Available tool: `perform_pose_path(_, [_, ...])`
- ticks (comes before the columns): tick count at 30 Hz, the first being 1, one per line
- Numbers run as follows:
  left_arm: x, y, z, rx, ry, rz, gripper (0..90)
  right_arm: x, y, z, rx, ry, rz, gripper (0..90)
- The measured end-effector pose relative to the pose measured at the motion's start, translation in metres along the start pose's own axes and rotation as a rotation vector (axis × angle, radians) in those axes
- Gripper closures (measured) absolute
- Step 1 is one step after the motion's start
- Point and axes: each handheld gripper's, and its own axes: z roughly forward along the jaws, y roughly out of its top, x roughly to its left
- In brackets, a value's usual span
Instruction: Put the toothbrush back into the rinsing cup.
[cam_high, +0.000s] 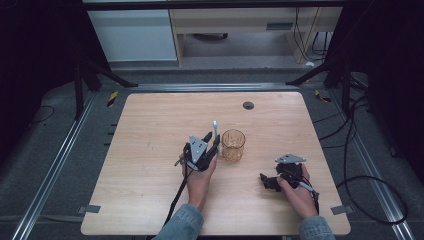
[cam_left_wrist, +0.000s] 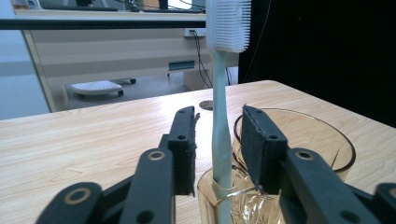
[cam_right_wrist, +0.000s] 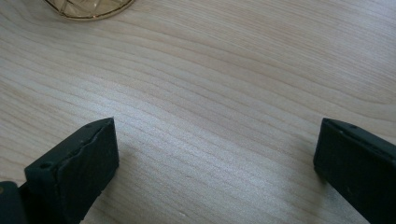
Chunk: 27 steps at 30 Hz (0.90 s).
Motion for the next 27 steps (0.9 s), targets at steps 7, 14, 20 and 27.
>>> perform_pose_path(7, [0.002, 0.004, -0.004, 0.013, -0.016, 0.019, 55.4, 0.0, 0.0, 0.0, 0.0, 0.0, -0.002, 0.4])
perform_pose_path(14, [0.007, 0.009, -0.009, 0.042, -0.044, 0.046, 46.2, 0.0, 0.0, 0.0, 0.0, 0.0, 0.0, 0.4])
perform_pose_path(20, [0.011, 0.011, -0.011, 0.084, -0.093, 0.083, 36.8, 0.0, 0.0, 0.0, 0.0, 0.0, 0.0, 0.4])
perform_pose_path(27, [0.012, 0.014, -0.011, 0.143, -0.135, 0.097, 28.8, 0.0, 0.0, 0.0, 0.0, 0.0, 0.0, 0.4])
